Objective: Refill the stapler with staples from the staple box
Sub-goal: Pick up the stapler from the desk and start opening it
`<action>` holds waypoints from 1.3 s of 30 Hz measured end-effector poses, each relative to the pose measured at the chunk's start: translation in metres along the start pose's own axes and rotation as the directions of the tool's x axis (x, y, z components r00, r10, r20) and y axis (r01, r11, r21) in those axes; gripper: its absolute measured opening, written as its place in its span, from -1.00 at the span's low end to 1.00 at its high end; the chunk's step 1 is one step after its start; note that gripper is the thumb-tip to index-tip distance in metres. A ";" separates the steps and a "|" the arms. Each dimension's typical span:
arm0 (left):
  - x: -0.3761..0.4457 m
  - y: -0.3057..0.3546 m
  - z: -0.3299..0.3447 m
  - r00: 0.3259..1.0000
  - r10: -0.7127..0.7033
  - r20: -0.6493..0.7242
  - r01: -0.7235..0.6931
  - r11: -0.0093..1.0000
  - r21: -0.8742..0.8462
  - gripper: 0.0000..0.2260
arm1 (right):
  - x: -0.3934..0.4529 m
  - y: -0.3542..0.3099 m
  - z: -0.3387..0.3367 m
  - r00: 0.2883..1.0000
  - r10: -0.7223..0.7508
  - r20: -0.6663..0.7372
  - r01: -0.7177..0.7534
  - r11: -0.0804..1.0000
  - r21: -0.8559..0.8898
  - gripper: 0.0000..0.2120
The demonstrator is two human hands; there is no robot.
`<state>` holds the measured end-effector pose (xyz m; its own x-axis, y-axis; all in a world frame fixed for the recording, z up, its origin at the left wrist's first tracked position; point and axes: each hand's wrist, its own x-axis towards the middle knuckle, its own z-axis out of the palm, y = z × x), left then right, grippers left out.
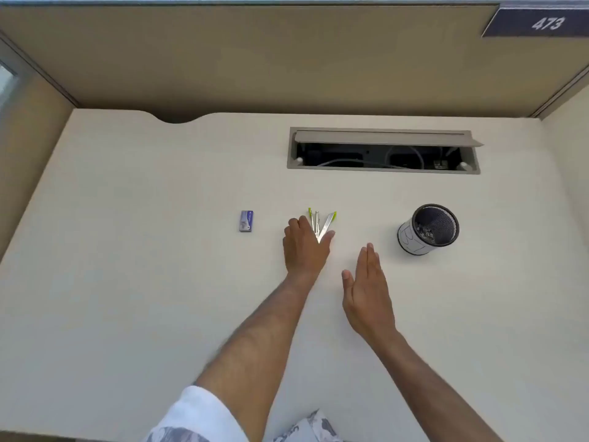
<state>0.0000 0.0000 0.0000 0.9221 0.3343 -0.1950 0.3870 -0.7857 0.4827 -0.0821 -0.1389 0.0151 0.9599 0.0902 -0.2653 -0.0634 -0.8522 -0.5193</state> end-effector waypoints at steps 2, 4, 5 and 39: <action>0.008 0.009 0.003 0.997 -0.080 -0.001 0.080 0.996 -0.040 -0.42 | -0.005 0.004 -0.003 0.999 0.034 -0.013 -0.033 0.998 0.053 -0.38; 0.013 0.016 0.005 0.996 -0.091 -0.005 0.091 0.995 -0.031 -0.39 | -0.016 0.009 0.001 0.999 0.048 -0.002 -0.048 0.996 0.069 -0.36; 0.015 0.019 0.007 0.996 -0.092 -0.005 0.092 0.995 -0.033 -0.38 | -0.020 0.010 0.002 0.999 0.053 0.006 -0.053 0.995 0.084 -0.34; -0.040 0.009 -0.051 0.965 -0.038 -0.260 -0.058 0.934 -0.353 -0.82 | -0.054 0.015 0.015 0.999 0.050 0.008 -0.050 0.995 0.085 -0.33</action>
<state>-0.0332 0.0057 0.0554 0.8728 0.4879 0.0150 0.3050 -0.5691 0.7636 -0.1391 -0.1490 0.0088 0.9534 0.0518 -0.2971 -0.1345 -0.8089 -0.5723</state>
